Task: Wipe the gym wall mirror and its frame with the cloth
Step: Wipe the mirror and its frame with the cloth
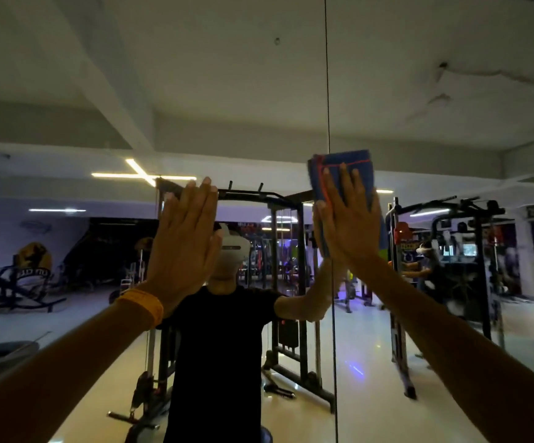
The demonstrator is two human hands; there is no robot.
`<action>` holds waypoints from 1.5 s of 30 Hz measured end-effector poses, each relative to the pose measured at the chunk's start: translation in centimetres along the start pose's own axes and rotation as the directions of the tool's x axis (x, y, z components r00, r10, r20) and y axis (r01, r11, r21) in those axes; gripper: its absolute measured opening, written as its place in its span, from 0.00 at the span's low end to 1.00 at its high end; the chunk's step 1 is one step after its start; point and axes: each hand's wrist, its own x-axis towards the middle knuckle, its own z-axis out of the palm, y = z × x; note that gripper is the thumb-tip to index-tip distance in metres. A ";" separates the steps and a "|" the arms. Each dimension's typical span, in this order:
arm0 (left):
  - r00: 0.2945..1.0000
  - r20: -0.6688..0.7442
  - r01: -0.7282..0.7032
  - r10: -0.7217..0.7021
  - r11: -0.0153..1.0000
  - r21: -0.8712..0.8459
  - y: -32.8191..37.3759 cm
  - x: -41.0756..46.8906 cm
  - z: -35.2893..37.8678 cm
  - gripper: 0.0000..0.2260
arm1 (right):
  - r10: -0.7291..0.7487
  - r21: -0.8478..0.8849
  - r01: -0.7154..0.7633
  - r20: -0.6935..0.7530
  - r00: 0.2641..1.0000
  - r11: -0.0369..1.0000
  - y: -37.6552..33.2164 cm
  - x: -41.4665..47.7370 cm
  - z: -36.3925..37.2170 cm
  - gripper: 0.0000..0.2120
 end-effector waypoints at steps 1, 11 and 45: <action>1.000 -0.006 0.010 -0.010 1.000 -0.012 0.6 0.2 0.3 0.30 | 0.104 0.017 -0.104 -0.026 0.994 0.994 -0.1 0.5 -0.1 0.31; 1.000 0.023 0.006 -0.007 0.997 0.075 4.1 0.1 2.5 0.30 | -0.405 -0.042 0.411 0.096 0.909 0.911 1.7 -6.8 0.7 0.28; 0.997 0.014 0.075 -0.075 0.995 -0.061 8.5 -8.3 3.1 0.29 | -0.248 -0.013 0.248 0.035 0.968 0.969 3.5 -9.6 0.0 0.27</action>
